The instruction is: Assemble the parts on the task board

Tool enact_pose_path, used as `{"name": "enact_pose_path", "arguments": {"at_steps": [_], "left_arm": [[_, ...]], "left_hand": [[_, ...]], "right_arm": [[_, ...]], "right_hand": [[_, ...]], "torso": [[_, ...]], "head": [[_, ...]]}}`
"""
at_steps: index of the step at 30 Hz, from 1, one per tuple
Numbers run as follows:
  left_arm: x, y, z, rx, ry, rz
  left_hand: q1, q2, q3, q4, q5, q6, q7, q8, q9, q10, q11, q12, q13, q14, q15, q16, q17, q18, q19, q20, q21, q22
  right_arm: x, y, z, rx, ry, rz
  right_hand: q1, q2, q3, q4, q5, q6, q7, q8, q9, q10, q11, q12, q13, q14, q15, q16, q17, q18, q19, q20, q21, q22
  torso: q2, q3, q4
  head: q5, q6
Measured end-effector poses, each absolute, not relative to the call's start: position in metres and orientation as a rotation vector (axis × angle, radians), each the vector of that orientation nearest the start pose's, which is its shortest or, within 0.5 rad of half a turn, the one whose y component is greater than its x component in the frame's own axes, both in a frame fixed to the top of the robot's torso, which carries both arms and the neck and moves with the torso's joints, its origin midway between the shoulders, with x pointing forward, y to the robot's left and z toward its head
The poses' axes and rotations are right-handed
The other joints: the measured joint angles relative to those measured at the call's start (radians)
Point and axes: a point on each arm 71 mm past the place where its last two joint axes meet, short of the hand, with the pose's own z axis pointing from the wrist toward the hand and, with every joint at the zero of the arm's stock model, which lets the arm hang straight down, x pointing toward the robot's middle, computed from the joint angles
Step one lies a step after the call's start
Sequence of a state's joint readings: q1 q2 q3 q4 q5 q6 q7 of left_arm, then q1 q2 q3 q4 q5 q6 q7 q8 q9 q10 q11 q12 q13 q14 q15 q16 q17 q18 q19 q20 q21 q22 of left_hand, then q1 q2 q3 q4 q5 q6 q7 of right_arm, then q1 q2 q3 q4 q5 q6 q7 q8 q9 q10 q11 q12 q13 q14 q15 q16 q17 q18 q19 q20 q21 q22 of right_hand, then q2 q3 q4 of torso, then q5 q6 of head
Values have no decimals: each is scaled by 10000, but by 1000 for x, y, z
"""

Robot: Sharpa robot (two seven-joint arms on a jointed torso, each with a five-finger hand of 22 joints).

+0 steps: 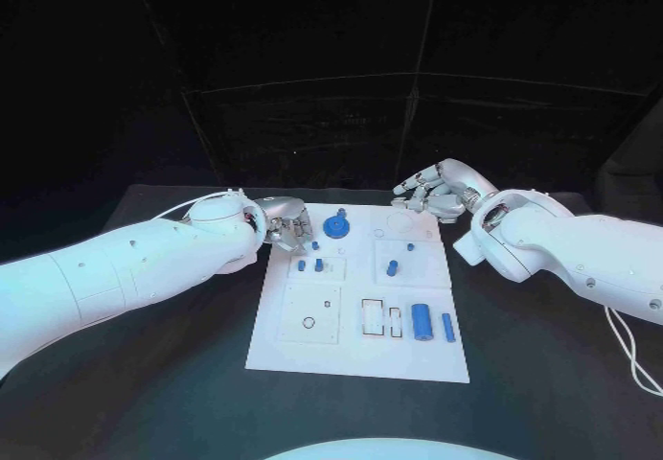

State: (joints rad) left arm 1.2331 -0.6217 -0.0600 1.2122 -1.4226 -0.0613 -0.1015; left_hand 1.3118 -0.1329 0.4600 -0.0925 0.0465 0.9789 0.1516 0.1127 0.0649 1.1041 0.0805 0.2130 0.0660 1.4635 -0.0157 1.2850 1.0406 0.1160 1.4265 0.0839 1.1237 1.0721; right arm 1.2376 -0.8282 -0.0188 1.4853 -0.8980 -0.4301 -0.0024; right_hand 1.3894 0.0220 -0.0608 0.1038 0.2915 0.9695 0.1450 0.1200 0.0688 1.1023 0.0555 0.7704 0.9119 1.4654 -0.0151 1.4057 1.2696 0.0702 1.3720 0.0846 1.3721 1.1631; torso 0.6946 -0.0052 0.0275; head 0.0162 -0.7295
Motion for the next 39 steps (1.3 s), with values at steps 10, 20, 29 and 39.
{"name": "enact_pose_path", "arguments": {"at_steps": [10,20,29,39], "left_arm": [[534,207,-199,193,18267,-6606],[527,222,-182,-5050,16361,-11203],[521,235,-174,-8360,14596,-13700],[517,235,-172,-9263,13956,-14505]], "left_hand": [[138,231,306,-24,0,580,75,196,140,232,44,-39,38,37,36,0,-47,0,-130,56,-359,-336],[-3,372,353,62,0,701,126,237,103,200,126,-18,45,-1476,214,-2302,-3533,465,-2032,199,-3891,-3661],[-53,423,289,126,0,700,126,237,99,198,128,101,66,-2084,255,-3071,-4738,462,-2306,232,-4302,-3962],[-53,423,259,95,0,725,151,237,100,198,127,153,69,-2130,230,-3129,-4797,613,-2306,232,-4363,-4005]], "right_arm": [[509,-223,-163,1289,16518,7389],[501,-220,-176,-1710,16583,5552],[495,-212,-191,-3175,16642,4623],[496,-205,-199,-3674,16808,4290]], "right_hand": [[953,-429,494,-155,-274,605,-50,-12,-4,-134,89,-4883,-4877,14,-15,-612,-791,154,-67,-4,-364,-541],[1095,-571,538,-115,-557,756,-140,-169,-14,-105,88,-5603,-6026,14,-14,-656,-806,154,-30,32,-409,-565],[1109,-666,592,-60,-612,791,-105,-339,-13,-129,184,-5882,-6626,13,63,-674,-870,155,-30,103,-453,-628],[1302,-654,1003,-86,-925,862,-34,-390,-13,-73,270,-6003,-7166,14,63,-674,-889,155,-31,173,-453,-636]], "torso": [[-5,6,4],[-1,11,-8],[9,8,-14],[9,0,-3]], "head": [[-49,81],[-403,198],[-564,228],[-571,212]]}}
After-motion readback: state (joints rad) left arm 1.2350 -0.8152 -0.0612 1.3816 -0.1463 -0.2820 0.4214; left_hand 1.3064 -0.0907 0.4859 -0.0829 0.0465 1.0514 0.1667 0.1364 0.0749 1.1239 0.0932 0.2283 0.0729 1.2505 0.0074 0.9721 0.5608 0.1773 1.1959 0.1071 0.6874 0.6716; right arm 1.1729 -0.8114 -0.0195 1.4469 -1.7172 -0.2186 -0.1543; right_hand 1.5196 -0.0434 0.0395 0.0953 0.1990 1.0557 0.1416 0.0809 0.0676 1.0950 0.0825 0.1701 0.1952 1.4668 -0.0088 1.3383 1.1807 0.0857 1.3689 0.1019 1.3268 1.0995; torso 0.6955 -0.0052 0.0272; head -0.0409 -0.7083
